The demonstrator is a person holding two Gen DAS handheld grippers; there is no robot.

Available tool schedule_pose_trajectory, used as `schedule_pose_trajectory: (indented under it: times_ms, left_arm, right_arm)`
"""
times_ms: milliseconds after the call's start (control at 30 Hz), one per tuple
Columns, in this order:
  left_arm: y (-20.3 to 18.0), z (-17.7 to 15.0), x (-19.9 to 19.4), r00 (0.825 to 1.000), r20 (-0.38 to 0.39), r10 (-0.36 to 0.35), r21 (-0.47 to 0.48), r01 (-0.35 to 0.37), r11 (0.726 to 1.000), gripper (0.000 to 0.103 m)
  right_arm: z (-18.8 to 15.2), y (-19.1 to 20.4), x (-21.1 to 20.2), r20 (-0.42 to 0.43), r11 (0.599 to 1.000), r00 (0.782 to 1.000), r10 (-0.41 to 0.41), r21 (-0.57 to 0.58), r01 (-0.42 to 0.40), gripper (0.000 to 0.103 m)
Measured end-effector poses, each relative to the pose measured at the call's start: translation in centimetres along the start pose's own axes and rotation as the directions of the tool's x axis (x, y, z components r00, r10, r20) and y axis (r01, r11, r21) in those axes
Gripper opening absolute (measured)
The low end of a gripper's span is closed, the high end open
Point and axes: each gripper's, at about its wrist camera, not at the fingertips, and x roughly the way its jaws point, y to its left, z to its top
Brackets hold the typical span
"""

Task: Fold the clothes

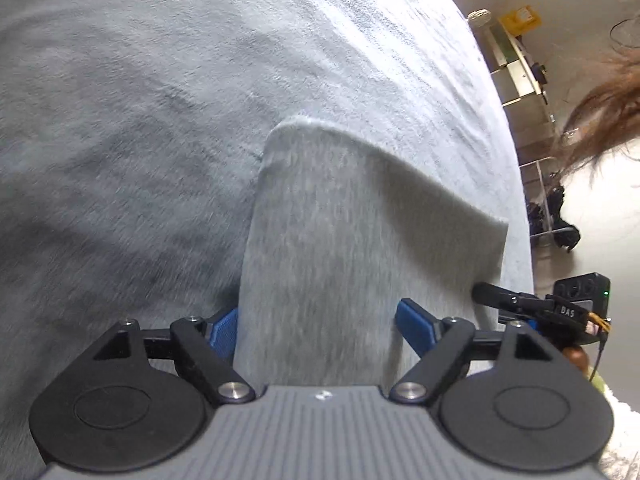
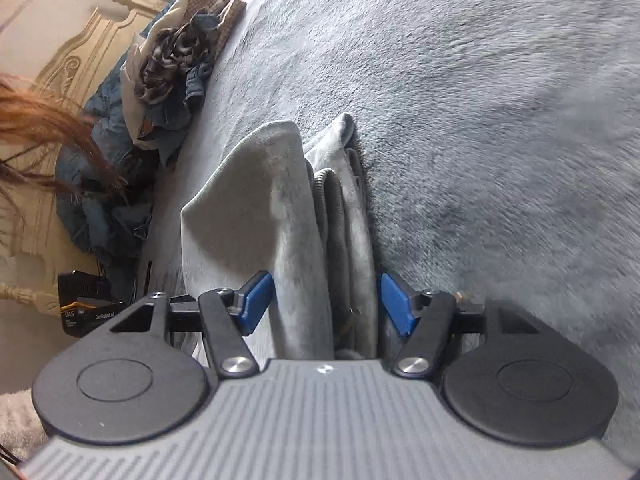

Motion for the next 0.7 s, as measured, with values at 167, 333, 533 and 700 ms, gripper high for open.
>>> schedule_pose_trajectory:
  times_ms: [167, 333, 533, 700]
  left_arm:
    - [0.4, 1.8, 1.3, 0.999, 0.009, -0.045, 0.005, 0.045, 0.999, 0.083]
    - [1.2, 2.2, 1.9, 0.996, -0.002, -0.088, 0.020, 0.088, 0.996, 0.084]
    - [2.1, 0.8, 1.2, 0.987, -0.067, -0.149, -0.013, 0.149, 0.989, 0.084]
    - [2.5, -0.3, 1.3, 0.973, -0.144, -0.179, -0.001, 0.181, 0.984, 0.084]
  right_arm:
    - [1.4, 0.4, 2.0, -0.001, 0.999, 0.999, 0.049, -0.010, -0.049, 0.067]
    - [2.4, 0.9, 3.5, 0.013, 0.997, 0.997, 0.076, 0.002, -0.076, 0.072]
    - [1.4, 1.6, 4.2, 0.030, 0.996, 0.996, 0.088, -0.026, -0.087, 0.077]
    - [-0.7, 1.6, 4.1, -0.075, 0.991, 0.988, 0.137, 0.014, -0.137, 0.076]
